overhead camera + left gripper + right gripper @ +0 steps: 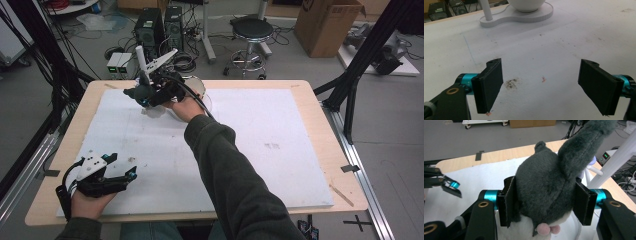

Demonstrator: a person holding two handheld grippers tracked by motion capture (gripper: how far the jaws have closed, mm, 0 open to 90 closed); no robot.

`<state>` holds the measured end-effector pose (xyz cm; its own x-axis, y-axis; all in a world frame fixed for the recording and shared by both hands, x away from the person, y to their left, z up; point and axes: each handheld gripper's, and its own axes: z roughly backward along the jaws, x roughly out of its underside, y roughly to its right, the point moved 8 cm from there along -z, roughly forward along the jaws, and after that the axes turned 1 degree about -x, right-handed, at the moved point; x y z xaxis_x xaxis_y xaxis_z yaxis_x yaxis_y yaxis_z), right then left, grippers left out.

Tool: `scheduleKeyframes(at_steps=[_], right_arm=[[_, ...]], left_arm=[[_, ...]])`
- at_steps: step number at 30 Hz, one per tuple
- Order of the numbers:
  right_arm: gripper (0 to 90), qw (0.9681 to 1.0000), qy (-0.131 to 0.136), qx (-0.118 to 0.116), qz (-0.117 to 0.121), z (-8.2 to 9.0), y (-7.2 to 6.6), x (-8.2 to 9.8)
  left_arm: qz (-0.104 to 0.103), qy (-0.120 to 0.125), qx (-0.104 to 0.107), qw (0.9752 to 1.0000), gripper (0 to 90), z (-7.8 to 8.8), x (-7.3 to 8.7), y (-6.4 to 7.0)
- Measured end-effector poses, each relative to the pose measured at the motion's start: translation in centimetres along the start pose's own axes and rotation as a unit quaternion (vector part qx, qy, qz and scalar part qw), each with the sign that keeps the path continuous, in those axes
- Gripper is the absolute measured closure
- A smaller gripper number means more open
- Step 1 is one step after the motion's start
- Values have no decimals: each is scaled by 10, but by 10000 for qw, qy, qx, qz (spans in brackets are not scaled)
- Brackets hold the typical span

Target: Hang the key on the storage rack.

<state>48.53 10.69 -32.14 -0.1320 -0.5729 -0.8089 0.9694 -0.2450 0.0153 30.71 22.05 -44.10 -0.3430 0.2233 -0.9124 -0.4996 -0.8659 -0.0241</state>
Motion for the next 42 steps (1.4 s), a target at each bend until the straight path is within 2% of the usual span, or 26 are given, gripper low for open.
scheduleKeyframes(at_steps=[2,5,8,10,14,17,31,42], right_arm=[[436,9999,-18,44,90,-4,3,-1],[436,10000,15,-1,-21,-8,4,-3],[435,10000,-34,21,-10,-16,8,1],[436,9999,-62,6,-118,-19,9,3],[435,9999,-75,53,-109,-23,12,5],[435,9997,-85,37,-215,-23,15,7],[431,9992,-276,107,-267,-32,21,15],[427,9980,-357,178,-481,-30,26,20]], left_arm=[[-2,2,0,10000,203,0,0,0],[11,2,-13,10000,203,0,0,-1],[-2,1,-25,10000,203,1,0,-1],[-15,0,-22,10000,203,1,0,-2],[5,14,-33,10000,203,2,0,-2],[3,9,-32,10000,203,2,0,-2],[3,21,-20,10000,203,2,0,-2],[10,14,-24,10000,203,3,0,-3]])
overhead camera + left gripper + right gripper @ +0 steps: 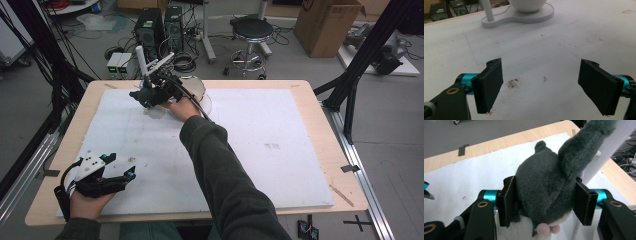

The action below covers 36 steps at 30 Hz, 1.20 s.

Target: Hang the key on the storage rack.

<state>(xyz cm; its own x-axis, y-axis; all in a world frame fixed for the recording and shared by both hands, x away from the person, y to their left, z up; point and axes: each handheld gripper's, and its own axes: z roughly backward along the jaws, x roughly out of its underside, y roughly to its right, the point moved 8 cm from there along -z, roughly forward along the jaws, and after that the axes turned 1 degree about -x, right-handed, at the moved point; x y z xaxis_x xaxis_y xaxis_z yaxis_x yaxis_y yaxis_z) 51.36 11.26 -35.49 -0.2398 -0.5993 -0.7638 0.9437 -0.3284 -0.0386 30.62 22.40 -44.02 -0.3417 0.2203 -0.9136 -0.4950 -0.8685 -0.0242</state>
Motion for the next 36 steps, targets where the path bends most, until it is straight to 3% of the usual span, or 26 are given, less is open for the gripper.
scheduleKeyframes(at_steps=[11,26,36], right_arm=[[424,9995,-50,44,-294,5,8,7],[407,9979,-300,22,-570,-9,8,18],[404,9968,-187,114,-764,-14,11,28]], left_arm=[[8,24,-6,10000,203,0,0,0],[-25,20,-9,10000,203,1,0,0],[-1,30,-12,10000,203,0,-1,1]])
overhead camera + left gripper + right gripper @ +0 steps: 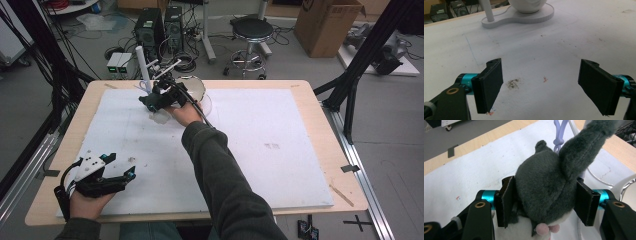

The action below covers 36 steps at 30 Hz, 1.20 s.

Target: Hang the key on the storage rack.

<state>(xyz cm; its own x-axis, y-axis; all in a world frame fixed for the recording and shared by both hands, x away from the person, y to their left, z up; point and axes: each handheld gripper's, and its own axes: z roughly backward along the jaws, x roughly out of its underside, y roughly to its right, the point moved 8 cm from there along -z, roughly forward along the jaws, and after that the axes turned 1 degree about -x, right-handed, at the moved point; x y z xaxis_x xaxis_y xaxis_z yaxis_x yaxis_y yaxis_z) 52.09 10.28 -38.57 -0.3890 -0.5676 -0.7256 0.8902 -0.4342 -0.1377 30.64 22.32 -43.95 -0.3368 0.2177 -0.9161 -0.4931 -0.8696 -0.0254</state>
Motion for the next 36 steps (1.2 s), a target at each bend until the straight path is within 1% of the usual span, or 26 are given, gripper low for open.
scheduleKeyframes(at_steps=[4,6,10,14,21,22,31,36], right_arm=[[404,10000,-15,3,-50,-4,0,1],[403,9999,17,-18,-161,-5,0,1],[397,9998,54,1,-173,-9,1,1],[393,9996,67,-7,-264,-12,1,1],[373,9995,90,19,-318,-15,2,2],[370,9993,84,25,-354,-15,2,2],[346,9993,60,48,-368,-18,4,4],[307,9989,13,27,-471,-21,5,6]], left_arm=[[-13,-2,1,10000,203,1,0,0],[-24,1,-6,10000,203,1,0,-1],[-4,-5,-21,10000,203,2,0,-2],[-7,-5,-16,10000,203,2,0,-2],[-3,-2,-7,10000,203,1,0,-2],[-6,-2,-7,10000,203,1,0,-2],[-6,0,-9,10000,203,2,0,-2],[6,1,-11,10000,203,1,1,-2]])
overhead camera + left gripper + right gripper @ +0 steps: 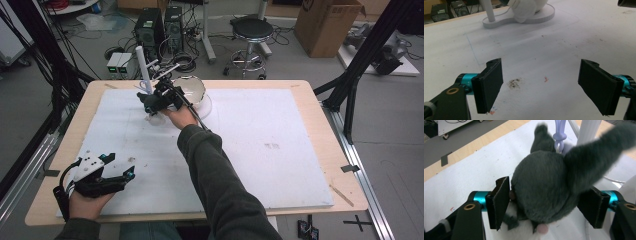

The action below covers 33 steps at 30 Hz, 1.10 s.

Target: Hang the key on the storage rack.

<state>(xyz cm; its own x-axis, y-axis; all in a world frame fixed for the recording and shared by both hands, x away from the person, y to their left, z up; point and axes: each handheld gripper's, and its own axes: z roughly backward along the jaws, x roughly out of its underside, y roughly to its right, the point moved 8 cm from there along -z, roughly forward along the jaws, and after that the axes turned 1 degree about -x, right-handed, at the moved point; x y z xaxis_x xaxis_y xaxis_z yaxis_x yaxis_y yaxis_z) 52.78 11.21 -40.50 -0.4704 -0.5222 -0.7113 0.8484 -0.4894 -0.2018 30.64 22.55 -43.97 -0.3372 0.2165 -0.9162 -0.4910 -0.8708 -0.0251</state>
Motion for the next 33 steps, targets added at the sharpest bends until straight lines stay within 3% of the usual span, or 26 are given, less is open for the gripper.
scheduleKeyframes(at_steps=[11,15,18,21,33], right_arm=[[251,9996,197,-176,-88,11,0,-2],[246,9991,392,-177,12,26,-1,1],[217,9988,404,-269,-77,37,1,9],[217,9978,614,-261,-57,51,1,14],[177,9953,896,-355,9,88,-1,38]], left_arm=[[-5,-55,9,10000,203,-6,-1,1],[-32,-65,41,10000,203,-8,-2,4],[-52,-76,73,9999,203,-10,-2,6],[-68,-94,93,9999,203,-12,-2,6],[-119,-181,165,9996,203,-17,-1,11]])
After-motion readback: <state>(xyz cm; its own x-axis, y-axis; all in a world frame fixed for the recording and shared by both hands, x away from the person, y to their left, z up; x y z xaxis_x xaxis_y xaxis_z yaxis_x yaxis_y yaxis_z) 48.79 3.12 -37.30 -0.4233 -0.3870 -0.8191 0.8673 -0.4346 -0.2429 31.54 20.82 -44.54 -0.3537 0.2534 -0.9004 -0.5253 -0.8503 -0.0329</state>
